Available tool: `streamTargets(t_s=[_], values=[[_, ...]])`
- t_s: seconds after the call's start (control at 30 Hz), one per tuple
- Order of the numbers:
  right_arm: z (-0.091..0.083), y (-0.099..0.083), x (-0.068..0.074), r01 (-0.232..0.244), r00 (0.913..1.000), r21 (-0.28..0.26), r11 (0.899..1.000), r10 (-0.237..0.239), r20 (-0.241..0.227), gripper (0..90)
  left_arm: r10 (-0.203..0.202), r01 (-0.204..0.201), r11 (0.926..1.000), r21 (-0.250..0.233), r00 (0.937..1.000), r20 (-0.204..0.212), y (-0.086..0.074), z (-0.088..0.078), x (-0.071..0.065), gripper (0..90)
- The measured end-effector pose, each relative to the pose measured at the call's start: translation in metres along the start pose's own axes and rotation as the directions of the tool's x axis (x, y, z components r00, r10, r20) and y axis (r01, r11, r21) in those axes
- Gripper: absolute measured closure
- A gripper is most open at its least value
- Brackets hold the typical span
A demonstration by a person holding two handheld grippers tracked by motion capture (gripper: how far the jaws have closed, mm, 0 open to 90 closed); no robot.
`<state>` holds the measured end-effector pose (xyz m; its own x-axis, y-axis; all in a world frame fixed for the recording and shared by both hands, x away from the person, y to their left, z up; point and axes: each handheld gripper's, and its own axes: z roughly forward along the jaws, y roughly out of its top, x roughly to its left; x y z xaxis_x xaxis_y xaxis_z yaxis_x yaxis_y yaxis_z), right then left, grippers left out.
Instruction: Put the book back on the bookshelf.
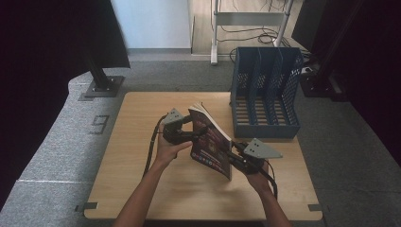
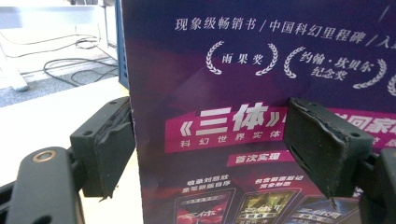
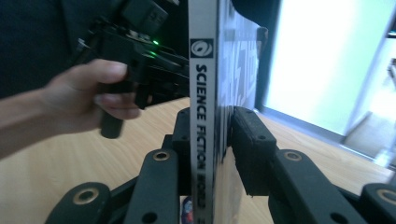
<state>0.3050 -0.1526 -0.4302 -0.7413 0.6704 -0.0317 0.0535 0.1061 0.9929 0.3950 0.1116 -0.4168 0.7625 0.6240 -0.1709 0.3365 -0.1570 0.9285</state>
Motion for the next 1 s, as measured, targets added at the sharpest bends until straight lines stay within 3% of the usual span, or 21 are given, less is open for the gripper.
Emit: streamTargets(t_s=[0.13, 0.57, 1.0], values=[[0.010, 0.002, -0.001, 0.006, 0.9994, 0.048, 0.999, -0.008, 0.033, 71.3, 0.000, 0.000, 1.0000, -0.009, 0.9999, 0.015, 0.001, -0.001, -0.001, 19.8], [0.023, 0.008, -0.001, -0.017, 0.9971, 0.085, 0.996, 0.010, 0.076, 80.4, 0.007, -0.007, 0.9999, -0.014, 0.9998, 0.019, 0.000, -0.007, -0.004, 20.3], [0.020, 0.007, -0.003, -0.040, 0.9940, 0.073, 0.996, 0.032, 0.104, 81.4, 0.039, -0.037, 0.9991, 0.022, 0.9963, -0.077, -0.013, -0.015, -0.010, 21.5]])
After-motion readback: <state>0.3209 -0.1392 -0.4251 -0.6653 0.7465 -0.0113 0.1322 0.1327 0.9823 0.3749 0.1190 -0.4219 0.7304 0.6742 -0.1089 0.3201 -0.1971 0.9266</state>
